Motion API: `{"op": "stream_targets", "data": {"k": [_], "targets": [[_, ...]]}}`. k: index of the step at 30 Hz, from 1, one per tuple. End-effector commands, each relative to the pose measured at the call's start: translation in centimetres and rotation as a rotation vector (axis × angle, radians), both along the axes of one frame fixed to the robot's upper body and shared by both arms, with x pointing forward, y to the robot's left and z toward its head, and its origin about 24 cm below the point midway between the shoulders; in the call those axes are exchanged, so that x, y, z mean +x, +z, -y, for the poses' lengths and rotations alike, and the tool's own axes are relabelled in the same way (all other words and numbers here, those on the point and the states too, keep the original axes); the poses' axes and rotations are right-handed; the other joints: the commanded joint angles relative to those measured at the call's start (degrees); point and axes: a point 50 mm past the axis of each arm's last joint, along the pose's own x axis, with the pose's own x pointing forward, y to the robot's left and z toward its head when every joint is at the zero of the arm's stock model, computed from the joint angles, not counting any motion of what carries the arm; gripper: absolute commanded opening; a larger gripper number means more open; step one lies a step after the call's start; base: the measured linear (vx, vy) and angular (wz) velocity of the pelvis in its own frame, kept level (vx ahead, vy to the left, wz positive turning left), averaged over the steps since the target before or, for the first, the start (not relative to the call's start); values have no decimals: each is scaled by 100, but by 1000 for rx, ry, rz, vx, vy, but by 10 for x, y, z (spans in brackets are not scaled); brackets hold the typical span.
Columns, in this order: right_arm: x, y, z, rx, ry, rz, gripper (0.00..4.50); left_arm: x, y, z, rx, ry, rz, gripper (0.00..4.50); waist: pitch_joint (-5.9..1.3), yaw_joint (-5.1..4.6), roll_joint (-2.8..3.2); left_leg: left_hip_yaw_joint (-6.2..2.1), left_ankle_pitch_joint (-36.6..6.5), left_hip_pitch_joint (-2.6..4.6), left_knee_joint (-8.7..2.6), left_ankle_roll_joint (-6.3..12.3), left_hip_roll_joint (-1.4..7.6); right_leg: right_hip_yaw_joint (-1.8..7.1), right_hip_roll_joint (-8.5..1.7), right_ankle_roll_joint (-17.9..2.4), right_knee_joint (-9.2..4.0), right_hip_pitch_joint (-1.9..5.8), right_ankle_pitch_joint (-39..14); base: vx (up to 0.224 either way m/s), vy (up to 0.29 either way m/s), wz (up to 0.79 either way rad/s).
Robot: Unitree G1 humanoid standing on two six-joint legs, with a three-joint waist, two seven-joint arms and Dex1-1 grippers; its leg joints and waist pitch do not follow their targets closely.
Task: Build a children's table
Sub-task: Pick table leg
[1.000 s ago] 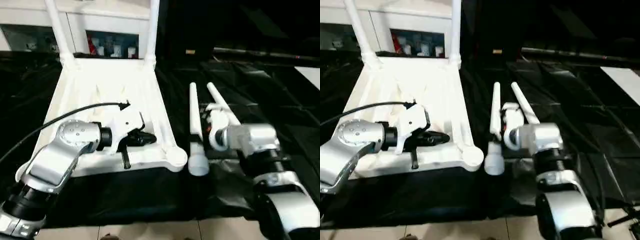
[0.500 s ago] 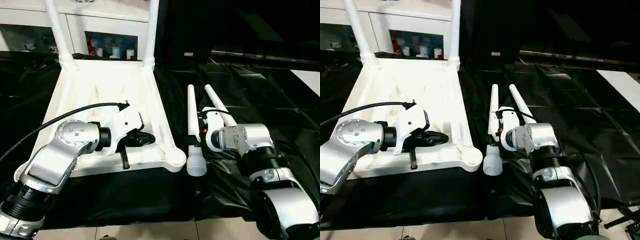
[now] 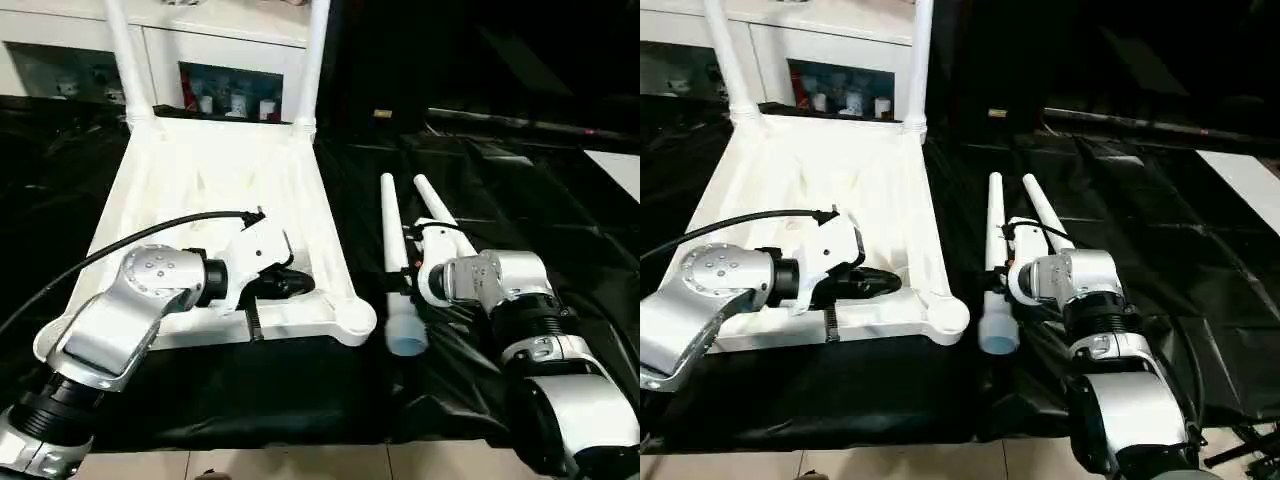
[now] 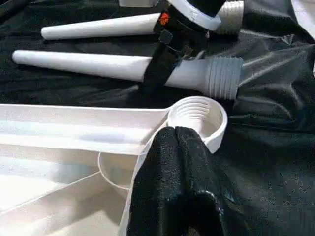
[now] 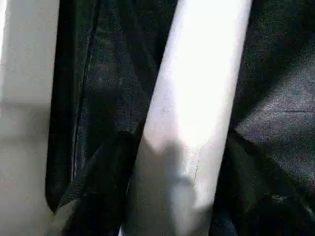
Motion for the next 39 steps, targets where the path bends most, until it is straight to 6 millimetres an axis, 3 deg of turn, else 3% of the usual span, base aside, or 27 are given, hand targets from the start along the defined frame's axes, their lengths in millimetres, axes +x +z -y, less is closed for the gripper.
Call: {"op": "stream_targets", "data": {"k": [1,4,11,13,16,17,18,19,21,24,25,27,28,30,34,38,39], "targets": [[-5,-8,8,-17,-31,-46,231,-2,3,6,3,-28,31,0,-345,0,86,44,-1258,-5,-390,-451,-23,221,-270,-473,-422,283,-1779,0,0,0],[-5,-8,8,0,-44,-47,200,-2,3,7,3,-29,32,0,-343,-7,93,46,-1262,-2,-390,-453,-23,221,-266,-471,-424,276,-1770,0,0,0],[-2,-4,12,11,-71,-1,185,-2,2,8,-10,-28,24,0,-343,1,74,47,-1313,2,-386,-442,-24,217,-273,-418,-442,270,-1923,0,0,0],[0,-3,13,6,-74,18,184,0,3,8,-19,-16,36,33,-339,0,74,46,-1313,-5,-388,-442,-23,217,-271,-409,-444,270,-1932,0,0,0],[8,10,14,59,-91,168,184,15,7,6,-51,102,96,47,-340,14,69,59,-1317,-8,-376,-420,-23,221,-274,-367,-464,266,-1941,0,0,0],[11,21,15,131,-85,283,184,28,10,3,-90,215,118,47,-354,22,64,61,-1291,-6,-368,-398,-24,221,-267,-343,-458,275,-1896,0,0,0],[11,21,15,131,-85,283,184,28,10,3,-90,215,118,59,-354,29,59,65,-1270,-12,-367,-372,-28,223,-260,-324,-467,273,-1870,0,0,0],[12,31,13,197,-28,373,184,36,13,2,-121,279,109,73,-366,29,68,49,-1216,-20,-370,-350,-26,216,-263,-338,-446,292,-1801,0,0,0],[10,37,11,250,36,424,184,39,14,3,-142,307,93,80,-368,26,40,46,-1209,-34,-367,-277,-30,207,-265,-341,-449,310,-1811,0,0,0],[7,42,11,295,85,459,184,41,15,4,-182,329,68,113,-360,10,49,48,-1115,-36,-368,-218,-25,208,-261,-441,-455,300,-1729,0,0,0],[5,48,11,335,113,492,184,42,17,7,-225,345,47,117,-370,10,85,59,-1101,-21,-358,-199,-21,218,-257,-530,-445,305,-1538,0,0,0],[0,59,12,423,153,552,184,45,23,13,-317,364,13,131,-376,42,71,62,-997,-21,-352,-140,-14,219,-253,-665,-425,312,-1239,0,0,0],[-3,66,12,483,183,577,184,47,29,17,-380,363,-11,131,-386,52,139,63,-981,-18,-350,-123,-22,218,-244,-738,-418,322,-1102,0,0,0],[-6,71,13,521,205,593,184,48,32,20,-420,361,-28,155,-380,78,89,68,-991,-30,-344,-71,-26,212,-245,-806,-424,345,-1080,0,0,0],[-23,87,6,692,346,613,184,54,53,35,-616,332,-128,182,-349,95,60,63,-1031,-44,-349,-12,-30,201,-255,-713,-474,346,-1451,0,0,0],[-33,93,-3,746,447,617,183,55,61,44,-714,304,-213,212,-361,112,45,64,-1007,-57,-329,5,-37,191,-264,-635,-511,353,-1624,0,0,0],[-35,93,-4,750,459,619,183,55,61,46,-725,298,-224,212,-348,110,70,51,-1062,-57,-346,-17,-27,187,-269,-588,-534,339,-1764,0,0,0]]}}
